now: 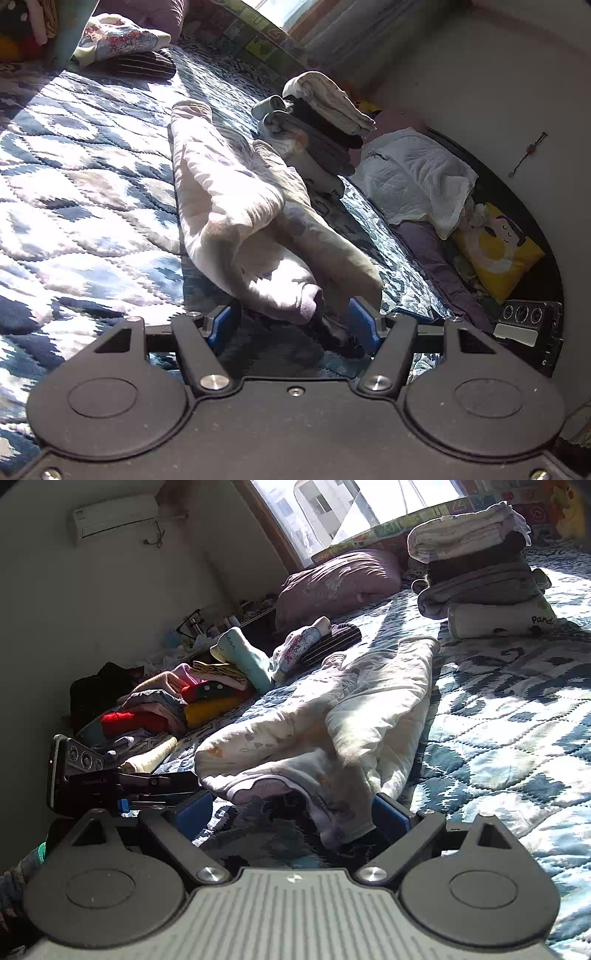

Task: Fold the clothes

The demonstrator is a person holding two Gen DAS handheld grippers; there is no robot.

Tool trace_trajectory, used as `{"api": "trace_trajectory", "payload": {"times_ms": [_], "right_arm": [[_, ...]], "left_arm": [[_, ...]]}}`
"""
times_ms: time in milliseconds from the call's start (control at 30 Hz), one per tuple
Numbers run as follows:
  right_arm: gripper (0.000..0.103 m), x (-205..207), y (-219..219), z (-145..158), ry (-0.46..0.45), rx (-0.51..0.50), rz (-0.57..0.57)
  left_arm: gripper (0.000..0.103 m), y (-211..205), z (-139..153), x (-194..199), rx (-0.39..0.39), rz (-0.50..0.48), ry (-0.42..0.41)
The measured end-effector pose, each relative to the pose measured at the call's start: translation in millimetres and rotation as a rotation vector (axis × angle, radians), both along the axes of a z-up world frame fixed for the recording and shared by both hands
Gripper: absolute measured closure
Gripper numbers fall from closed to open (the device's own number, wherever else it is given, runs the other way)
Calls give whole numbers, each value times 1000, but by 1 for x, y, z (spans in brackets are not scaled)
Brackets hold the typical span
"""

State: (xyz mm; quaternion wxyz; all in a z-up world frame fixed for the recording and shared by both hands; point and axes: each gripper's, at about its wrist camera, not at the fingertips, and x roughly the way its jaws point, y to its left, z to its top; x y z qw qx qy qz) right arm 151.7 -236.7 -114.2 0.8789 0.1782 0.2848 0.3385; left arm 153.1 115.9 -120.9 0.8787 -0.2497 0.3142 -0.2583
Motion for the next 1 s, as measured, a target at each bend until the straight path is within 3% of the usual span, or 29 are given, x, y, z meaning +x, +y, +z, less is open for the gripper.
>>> {"api": "trace_trajectory", "payload": {"times_ms": [67,200,300,367,433,467,533,633,667,833,933,967,1000], "right_arm": [[11,-3,-5,0,6,26,-60],[16,3,-2,1,-25,16,-159],[29,13,24,-3,-79,-133,-186],[44,20,43,-10,-105,-224,-181],[52,25,56,-16,-118,-298,-177],[57,23,66,-20,-139,-376,-161],[59,17,88,-28,-187,-547,-124],[59,-6,117,-49,-310,-807,-50],[59,-11,119,-50,-335,-837,-47],[54,-18,92,-34,-279,-686,-40],[43,-19,68,-21,-228,-528,-48],[42,-16,61,-18,-208,-469,-59],[42,-13,54,-15,-189,-414,-72]], "left_arm": [[40,2,2,-14,43,55,-19],[40,17,8,-17,-4,181,-54],[40,12,3,-4,27,228,-55],[41,4,-3,5,85,264,-54],[58,-5,-10,14,126,267,-49],[78,-9,-13,17,148,260,-48],[83,-25,-16,20,264,219,-57],[84,-66,-25,14,615,79,-123],[84,-72,-28,9,667,67,-155],[81,-54,-26,8,607,43,-125],[62,-37,-14,1,511,13,-92],[51,-31,-10,-1,476,19,-98],[50,-26,-5,-3,440,31,-101]]}}
